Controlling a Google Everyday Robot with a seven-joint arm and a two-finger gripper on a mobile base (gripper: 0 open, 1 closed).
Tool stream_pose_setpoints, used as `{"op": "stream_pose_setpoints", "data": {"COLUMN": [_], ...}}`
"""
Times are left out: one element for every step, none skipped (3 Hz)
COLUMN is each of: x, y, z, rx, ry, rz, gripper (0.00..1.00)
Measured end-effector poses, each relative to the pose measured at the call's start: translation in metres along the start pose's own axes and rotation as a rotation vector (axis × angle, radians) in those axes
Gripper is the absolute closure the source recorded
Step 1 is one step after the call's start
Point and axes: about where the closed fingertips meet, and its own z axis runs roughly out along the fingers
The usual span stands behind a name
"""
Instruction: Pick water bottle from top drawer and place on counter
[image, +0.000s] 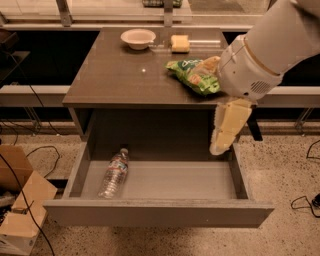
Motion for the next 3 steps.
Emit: {"op": "stream_pose_setpoints", "data": {"x": [-0.028,-0.028,-0.038], "y": [-0.012,-0.012,-0.017], "z": [0.03,0.03,0.063], "rx": [-0.001,-0.001,-0.016], "ry": [-0.111,-0.111,-0.123], "rz": [-0.028,-0.028,-0.04], "gripper": [0.0,0.0,0.0]}}
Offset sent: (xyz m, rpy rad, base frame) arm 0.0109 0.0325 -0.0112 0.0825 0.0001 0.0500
